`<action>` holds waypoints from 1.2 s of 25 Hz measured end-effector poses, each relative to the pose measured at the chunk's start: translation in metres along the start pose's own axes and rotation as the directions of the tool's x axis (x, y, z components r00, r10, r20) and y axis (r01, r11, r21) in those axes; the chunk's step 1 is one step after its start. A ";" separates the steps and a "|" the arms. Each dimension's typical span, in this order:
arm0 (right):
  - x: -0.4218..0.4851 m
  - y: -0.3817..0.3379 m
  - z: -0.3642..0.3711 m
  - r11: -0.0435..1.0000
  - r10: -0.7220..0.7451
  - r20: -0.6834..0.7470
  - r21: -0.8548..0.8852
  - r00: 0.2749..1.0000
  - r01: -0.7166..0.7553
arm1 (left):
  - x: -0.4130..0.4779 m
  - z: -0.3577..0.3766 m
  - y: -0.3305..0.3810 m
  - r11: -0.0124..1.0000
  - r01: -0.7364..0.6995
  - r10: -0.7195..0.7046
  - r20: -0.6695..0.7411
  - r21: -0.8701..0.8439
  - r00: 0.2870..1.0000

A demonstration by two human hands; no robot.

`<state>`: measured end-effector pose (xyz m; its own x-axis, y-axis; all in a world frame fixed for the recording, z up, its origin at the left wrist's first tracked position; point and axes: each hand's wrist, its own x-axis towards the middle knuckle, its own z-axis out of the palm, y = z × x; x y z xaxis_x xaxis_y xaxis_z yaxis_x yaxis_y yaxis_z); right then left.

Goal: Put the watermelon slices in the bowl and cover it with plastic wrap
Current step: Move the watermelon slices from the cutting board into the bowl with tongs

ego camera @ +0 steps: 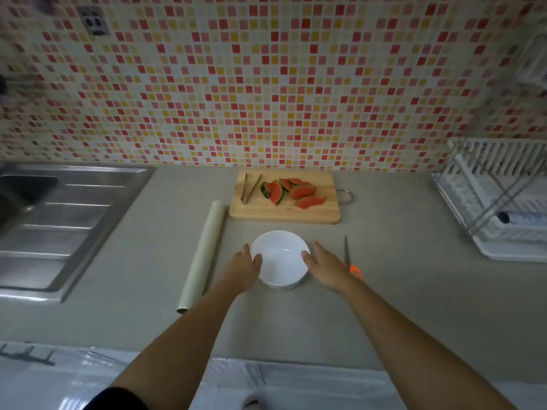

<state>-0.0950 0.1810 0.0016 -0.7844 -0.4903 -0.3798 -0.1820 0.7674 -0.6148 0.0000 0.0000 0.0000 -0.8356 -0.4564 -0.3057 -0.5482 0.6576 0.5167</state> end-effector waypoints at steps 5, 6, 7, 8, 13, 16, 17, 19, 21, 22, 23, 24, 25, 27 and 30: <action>0.014 -0.004 0.035 0.984 0.064 -0.179 0.174 0.982 -0.033 | 0.014 0.014 0.000 0.996 0.020 -0.025 -0.054 -0.092 0.998; 0.018 -0.003 0.040 0.983 0.087 -0.246 0.180 0.965 -0.043 | 0.018 0.017 -0.001 0.995 0.015 -0.021 -0.062 -0.094 0.998; 0.023 -0.003 0.041 0.985 0.092 -0.318 0.169 0.944 -0.039 | 0.024 0.017 -0.001 0.996 0.001 -0.007 -0.072 -0.091 0.997; 0.029 -0.006 0.039 0.987 0.099 -0.367 0.154 0.925 -0.045 | 0.031 0.015 0.000 0.996 -0.005 -0.002 -0.079 -0.091 0.997; 0.064 -0.015 0.024 0.985 0.126 -0.385 0.156 0.914 -0.070 | 0.068 0.004 0.011 0.978 -0.031 0.013 -0.088 -0.206 0.996; 0.080 -0.017 0.021 0.980 0.148 -0.382 0.178 0.912 -0.084 | 0.086 0.002 0.013 0.978 -0.024 0.008 -0.077 -0.209 0.997; 0.083 -0.016 0.022 0.977 0.159 -0.381 0.192 0.911 -0.090 | 0.089 0.002 0.012 0.976 -0.025 0.009 -0.073 -0.217 0.997; 0.088 -0.014 0.023 0.973 0.179 -0.382 0.207 0.907 -0.105 | 0.093 0.004 0.011 0.976 -0.042 0.024 -0.085 -0.213 0.996; 0.090 -0.012 0.024 0.973 0.183 -0.387 0.205 0.904 -0.109 | 0.099 0.000 0.010 0.978 -0.067 0.042 -0.124 -0.200 0.991; 0.091 -0.011 0.025 0.974 0.181 -0.397 0.199 0.900 -0.108 | 0.106 -0.004 0.010 0.979 -0.072 0.043 -0.154 -0.189 0.987; 0.093 -0.009 0.026 0.975 0.180 -0.409 0.194 0.895 -0.107 | 0.118 -0.011 0.010 0.986 -0.074 0.045 -0.187 -0.147 0.981; 0.094 -0.009 0.027 0.976 0.179 -0.418 0.191 0.891 -0.107 | 0.133 -0.019 0.010 0.995 -0.075 0.058 -0.216 -0.071 0.975; 0.095 -0.008 0.028 0.976 0.176 -0.422 0.191 0.890 -0.103 | 0.150 -0.027 0.011 0.996 -0.083 0.087 -0.235 0.027 0.968; 0.098 -0.005 0.030 0.978 0.160 -0.423 0.192 0.892 -0.084 | 0.187 -0.039 0.013 0.976 -0.071 0.122 -0.248 0.204 0.961; 0.100 -0.001 0.033 0.982 0.139 -0.434 0.175 0.890 -0.068 | 0.229 -0.043 0.014 0.956 0.051 0.019 -0.237 0.290 0.971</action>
<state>-0.1537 0.1180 -0.0588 -0.9809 -0.1502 -0.1233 -0.0216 0.7146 -0.6992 -0.1973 -0.1212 -0.0281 -0.8141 -0.5725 -0.0975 -0.5771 0.7786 0.2465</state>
